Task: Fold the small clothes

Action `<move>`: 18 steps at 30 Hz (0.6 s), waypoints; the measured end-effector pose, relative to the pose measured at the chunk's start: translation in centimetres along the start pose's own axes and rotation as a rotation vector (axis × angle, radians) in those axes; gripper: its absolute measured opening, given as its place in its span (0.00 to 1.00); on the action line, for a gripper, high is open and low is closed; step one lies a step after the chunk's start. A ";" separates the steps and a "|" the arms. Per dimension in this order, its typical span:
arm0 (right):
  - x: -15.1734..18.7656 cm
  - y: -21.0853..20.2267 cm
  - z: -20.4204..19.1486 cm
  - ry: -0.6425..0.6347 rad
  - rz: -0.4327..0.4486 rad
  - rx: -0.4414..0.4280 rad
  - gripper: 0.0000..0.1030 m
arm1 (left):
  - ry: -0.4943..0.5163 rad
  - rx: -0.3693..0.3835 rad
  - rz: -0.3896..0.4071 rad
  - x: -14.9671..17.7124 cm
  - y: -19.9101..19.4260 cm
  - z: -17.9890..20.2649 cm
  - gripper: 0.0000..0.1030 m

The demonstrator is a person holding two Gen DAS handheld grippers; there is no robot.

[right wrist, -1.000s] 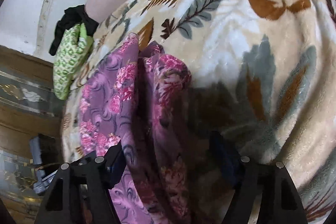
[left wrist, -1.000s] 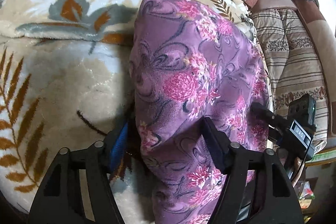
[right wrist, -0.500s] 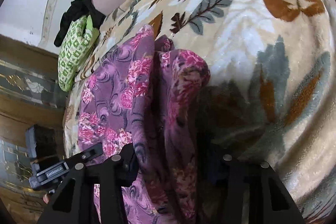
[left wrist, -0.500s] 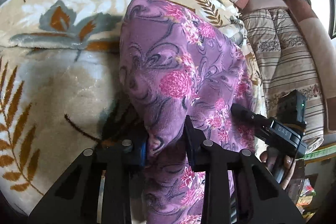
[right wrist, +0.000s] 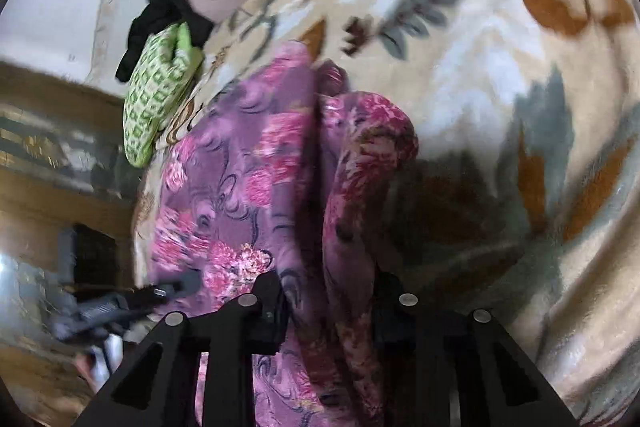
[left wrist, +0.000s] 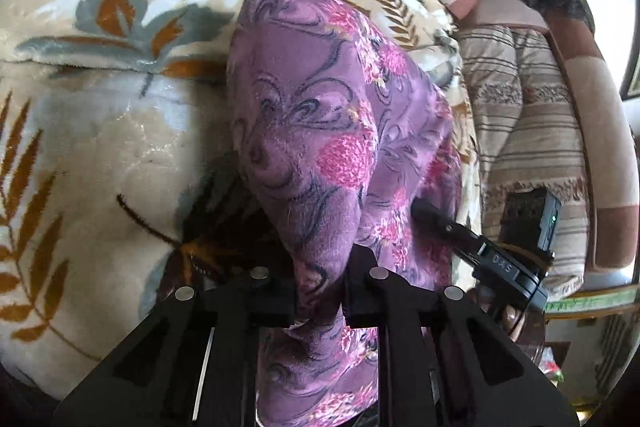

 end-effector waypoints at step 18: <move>0.1 1.3 1.8 0.096 -0.057 -0.012 0.45 | -0.072 -0.085 -0.069 -0.3 3.7 -2.1 0.45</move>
Point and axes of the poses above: each gripper's, at about its wrist camera, not at the fingertips, and y roughly the way its jaws point, z to its right, x to its underside, the point moved 1 cm from there along y, roughly the way its jaws point, and after that the axes turned 11 degrees about z, right-handed, at the moved point
